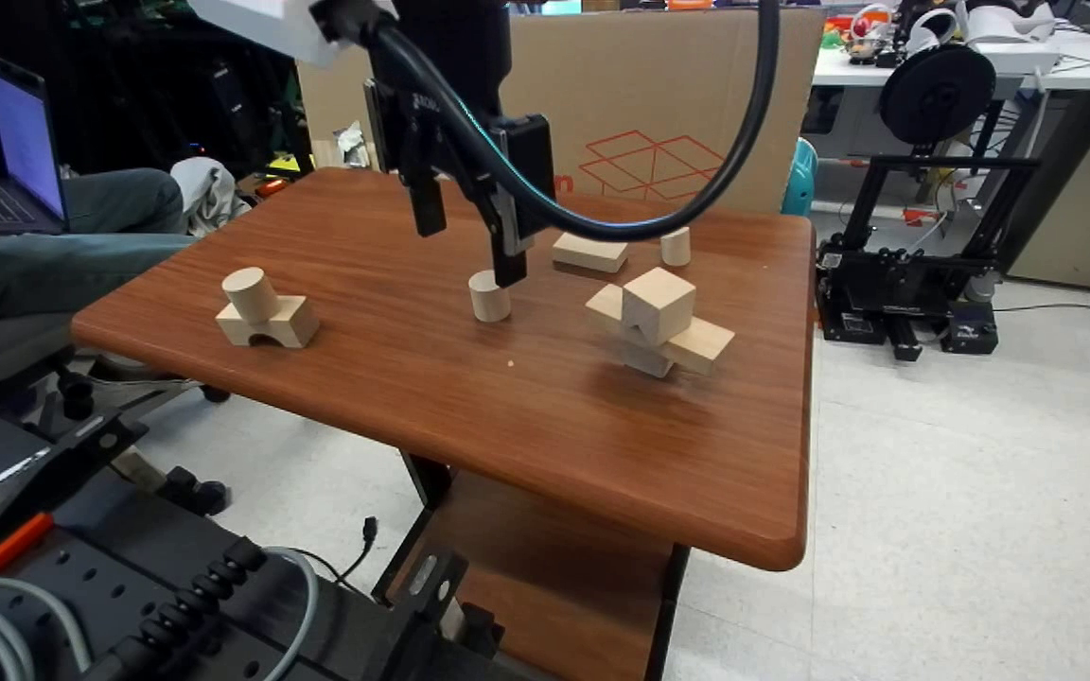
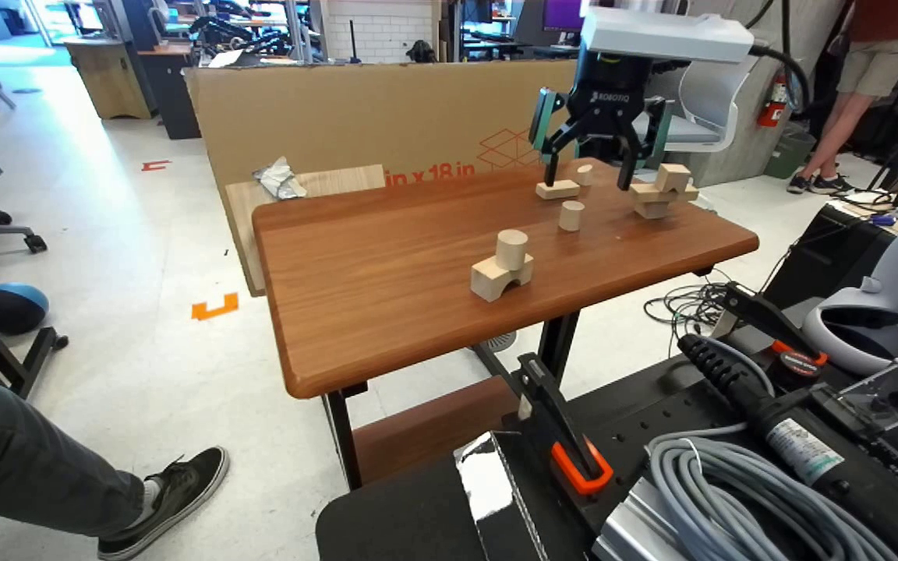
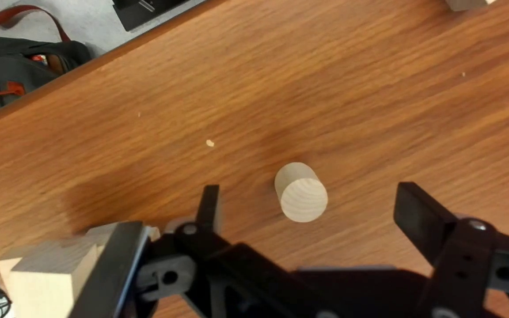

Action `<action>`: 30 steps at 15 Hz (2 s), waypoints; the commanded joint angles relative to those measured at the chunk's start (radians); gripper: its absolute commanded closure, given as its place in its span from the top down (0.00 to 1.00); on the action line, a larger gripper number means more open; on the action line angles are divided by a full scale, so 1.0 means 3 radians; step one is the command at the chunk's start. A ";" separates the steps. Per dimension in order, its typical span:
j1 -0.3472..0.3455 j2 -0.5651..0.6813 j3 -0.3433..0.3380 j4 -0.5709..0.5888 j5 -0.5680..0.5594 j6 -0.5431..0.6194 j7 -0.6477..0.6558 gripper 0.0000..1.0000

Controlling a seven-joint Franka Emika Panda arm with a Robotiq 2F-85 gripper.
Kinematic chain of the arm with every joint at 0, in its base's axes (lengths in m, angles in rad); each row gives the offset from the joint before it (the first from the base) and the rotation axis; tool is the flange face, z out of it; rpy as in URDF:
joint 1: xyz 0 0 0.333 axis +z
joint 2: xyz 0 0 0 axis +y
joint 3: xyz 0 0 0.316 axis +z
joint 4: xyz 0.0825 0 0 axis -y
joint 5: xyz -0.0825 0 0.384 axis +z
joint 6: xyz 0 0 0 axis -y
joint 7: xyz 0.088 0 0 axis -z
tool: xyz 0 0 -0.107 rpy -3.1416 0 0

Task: Put a block on the rectangular block

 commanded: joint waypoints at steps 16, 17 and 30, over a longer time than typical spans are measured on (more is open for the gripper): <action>0.0321 0.0297 -0.0186 0.0345 -0.0361 0.0120 0.0467 0.08; 0.0334 0.0189 -0.0170 0.0273 -0.0324 0.0139 0.0519 0.08; 0.0496 -0.1168 0.0235 -0.0550 -0.0191 0.0159 0.1466 0.08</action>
